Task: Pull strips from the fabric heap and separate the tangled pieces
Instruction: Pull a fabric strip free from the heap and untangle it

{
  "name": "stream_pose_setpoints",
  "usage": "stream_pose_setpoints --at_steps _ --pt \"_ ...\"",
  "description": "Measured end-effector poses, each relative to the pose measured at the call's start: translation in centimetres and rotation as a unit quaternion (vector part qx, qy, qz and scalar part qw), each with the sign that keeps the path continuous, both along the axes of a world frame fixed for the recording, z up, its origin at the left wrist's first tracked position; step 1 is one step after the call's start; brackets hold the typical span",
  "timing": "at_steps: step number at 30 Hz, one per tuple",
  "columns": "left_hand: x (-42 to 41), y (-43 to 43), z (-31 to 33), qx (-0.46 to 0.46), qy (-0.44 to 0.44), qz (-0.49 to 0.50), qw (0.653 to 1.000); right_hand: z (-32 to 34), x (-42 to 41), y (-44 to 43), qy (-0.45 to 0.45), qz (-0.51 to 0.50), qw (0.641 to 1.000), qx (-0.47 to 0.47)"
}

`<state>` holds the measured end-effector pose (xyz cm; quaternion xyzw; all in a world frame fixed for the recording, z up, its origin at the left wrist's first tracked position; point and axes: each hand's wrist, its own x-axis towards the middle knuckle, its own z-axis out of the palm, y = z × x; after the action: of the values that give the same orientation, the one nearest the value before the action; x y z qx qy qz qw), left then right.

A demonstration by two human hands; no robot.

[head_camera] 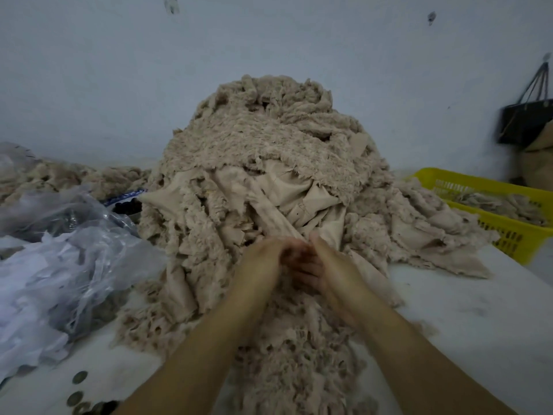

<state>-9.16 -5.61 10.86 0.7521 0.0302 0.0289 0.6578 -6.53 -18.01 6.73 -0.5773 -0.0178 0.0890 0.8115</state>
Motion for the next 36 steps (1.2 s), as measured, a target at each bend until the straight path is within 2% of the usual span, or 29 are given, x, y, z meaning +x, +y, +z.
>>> stream_pose_setpoints --at_steps 4,6,8,10,14,16,19,23,26,28,31,33,36 --pt "-3.5 -0.3 -1.9 0.147 -0.094 -0.063 0.983 0.2 -0.8 0.3 -0.017 0.078 0.996 0.031" --pt "-3.8 0.1 -2.4 0.189 -0.118 -0.083 0.971 0.0 -0.9 0.3 -0.044 0.049 0.997 -0.034" --pt "-3.7 0.7 -2.3 0.136 -0.088 -0.063 0.985 -0.3 -0.9 0.4 -0.111 0.007 0.982 -0.153" --pt "-2.9 1.2 -2.0 0.033 -0.02 0.004 0.999 -0.2 -1.0 0.7 -0.188 -0.008 0.951 -0.247" --pt "1.3 2.0 -0.6 -0.09 0.068 0.084 0.99 -0.2 -1.9 1.3 -0.257 0.091 0.911 -0.309" --pt "3.2 2.5 0.7 -0.208 0.103 0.089 0.969 -0.5 -2.2 1.3 -0.273 0.136 0.898 -0.319" --pt "5.9 4.6 2.8 -0.384 0.12 0.122 0.907 -0.5 -2.1 0.6 -0.26 0.136 0.906 -0.306" --pt "7.5 7.4 4.1 -0.431 0.101 0.165 0.881 -0.2 -1.2 -1.1 -0.235 0.091 0.909 -0.333" --pt "6.7 6.2 3.2 -0.372 0.063 0.146 0.914 -0.8 -0.9 -1.5 -0.243 0.079 0.895 -0.367" --pt "5.8 4.7 2.4 -0.344 0.064 0.125 0.928 -0.8 -1.0 -1.1 -0.228 0.058 0.91 -0.341" --pt "4.0 3.3 1.8 -0.406 0.097 0.07 0.906 -0.2 -0.9 -0.4 -0.195 -0.01 0.942 -0.272" --pt "2.9 2.5 1.0 -0.437 0.112 0.035 0.892 0.0 -0.9 0.2 -0.192 0.004 0.95 -0.245" --pt "1.9 1.3 -0.2 -0.41 0.107 0.034 0.905 -0.4 -1.1 1.1 -0.194 0.034 0.941 -0.274"
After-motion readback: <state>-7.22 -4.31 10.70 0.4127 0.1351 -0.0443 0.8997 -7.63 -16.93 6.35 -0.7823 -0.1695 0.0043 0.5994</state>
